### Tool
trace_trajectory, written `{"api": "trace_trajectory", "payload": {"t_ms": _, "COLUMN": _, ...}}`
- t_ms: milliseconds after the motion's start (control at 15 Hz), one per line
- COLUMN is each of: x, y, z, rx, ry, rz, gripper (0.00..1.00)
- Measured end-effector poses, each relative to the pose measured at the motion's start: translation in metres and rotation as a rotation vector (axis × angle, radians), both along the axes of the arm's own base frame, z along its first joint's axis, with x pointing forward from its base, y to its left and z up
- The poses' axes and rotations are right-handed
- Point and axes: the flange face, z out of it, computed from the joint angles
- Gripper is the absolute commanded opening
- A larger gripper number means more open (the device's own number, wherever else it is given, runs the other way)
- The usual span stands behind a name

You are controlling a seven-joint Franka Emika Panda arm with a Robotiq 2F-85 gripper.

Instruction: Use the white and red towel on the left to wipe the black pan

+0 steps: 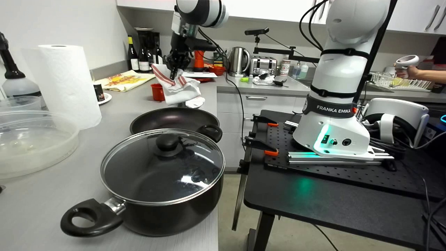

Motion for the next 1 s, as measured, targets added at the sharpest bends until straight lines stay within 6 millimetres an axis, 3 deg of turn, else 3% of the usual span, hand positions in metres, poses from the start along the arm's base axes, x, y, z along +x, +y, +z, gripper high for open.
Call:
{"api": "trace_trajectory", "payload": {"t_ms": 200, "x": 0.025, "y": -0.02, "z": 0.013, "rx": -0.046, "ry": 0.072, "rz": -0.072, "gripper": 0.04}}
{"api": "trace_trajectory", "payload": {"t_ms": 467, "x": 0.081, "y": -0.014, "z": 0.013, "rx": -0.031, "ry": 0.166, "rz": -0.09, "gripper": 0.04}}
{"api": "trace_trajectory", "payload": {"t_ms": 667, "x": 0.117, "y": -0.017, "z": -0.004, "rx": 0.0, "ry": 0.235, "rz": -0.106, "gripper": 0.04}}
{"api": "trace_trajectory", "payload": {"t_ms": 1000, "x": 0.161, "y": -0.041, "z": -0.044, "rx": 0.04, "ry": 0.343, "rz": -0.131, "gripper": 0.04}}
